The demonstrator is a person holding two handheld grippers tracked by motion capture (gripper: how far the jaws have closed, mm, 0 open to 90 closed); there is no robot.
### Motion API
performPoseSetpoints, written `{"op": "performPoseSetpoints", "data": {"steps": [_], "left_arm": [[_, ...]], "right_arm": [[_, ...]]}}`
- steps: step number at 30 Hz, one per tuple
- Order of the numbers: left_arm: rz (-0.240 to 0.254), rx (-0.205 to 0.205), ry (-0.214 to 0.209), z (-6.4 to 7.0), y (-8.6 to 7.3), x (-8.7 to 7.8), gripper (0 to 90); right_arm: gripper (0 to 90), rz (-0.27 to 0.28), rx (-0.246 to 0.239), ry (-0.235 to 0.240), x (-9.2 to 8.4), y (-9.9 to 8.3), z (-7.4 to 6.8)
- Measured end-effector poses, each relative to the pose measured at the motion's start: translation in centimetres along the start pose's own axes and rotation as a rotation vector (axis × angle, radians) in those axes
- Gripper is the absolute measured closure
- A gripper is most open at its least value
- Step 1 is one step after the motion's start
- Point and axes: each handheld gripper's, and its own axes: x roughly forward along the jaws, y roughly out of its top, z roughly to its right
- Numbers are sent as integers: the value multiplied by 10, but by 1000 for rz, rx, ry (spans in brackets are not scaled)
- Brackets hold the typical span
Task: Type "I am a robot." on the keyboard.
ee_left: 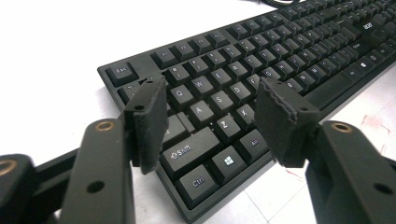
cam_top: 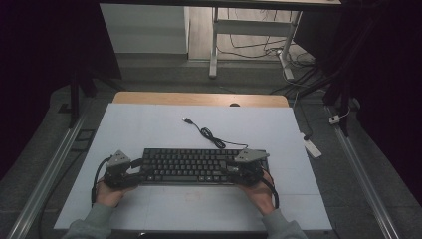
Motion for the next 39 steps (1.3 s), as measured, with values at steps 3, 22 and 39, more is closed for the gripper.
{"op": "performPoseSetpoints", "data": {"steps": [3, 22, 39], "left_arm": [[1, 0, 2, 0, 0, 0, 421], [2, 10, -2, -1, 3, -3, 390], [-36, 30, 3, 1, 9, -2, 468]], "right_arm": [[594, -1, 6, -4, -4, -5, 2], [588, 4, 24, -26, -12, -13, 9], [586, -2, 27, -28, -12, -16, 9]]}}
